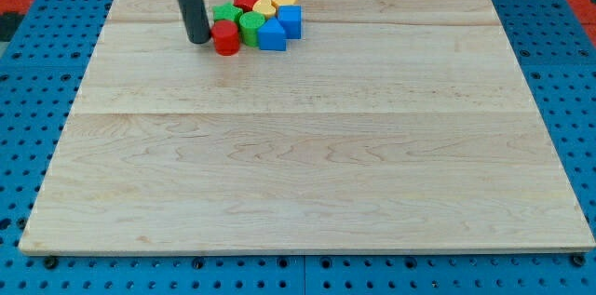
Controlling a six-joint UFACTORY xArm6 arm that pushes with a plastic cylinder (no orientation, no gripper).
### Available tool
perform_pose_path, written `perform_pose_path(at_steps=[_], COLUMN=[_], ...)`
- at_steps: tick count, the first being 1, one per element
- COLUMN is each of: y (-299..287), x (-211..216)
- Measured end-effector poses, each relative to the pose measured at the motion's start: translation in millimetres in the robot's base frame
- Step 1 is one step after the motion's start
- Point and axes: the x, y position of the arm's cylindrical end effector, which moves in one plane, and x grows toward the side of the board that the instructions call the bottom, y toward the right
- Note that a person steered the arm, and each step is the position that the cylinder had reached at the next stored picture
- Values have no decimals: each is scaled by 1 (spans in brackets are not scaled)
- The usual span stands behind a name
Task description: Separate yellow blocks and blue cube from group of blocks
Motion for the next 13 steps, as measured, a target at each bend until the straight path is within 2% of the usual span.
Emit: perform_pose_path(at_steps=[1, 2, 3, 4, 8, 9, 10, 11, 12, 13], y=[-17, -29, -18, 21, 20, 18, 53, 103, 126, 119], x=[4, 27, 34, 41, 44, 60, 65, 44, 23, -5])
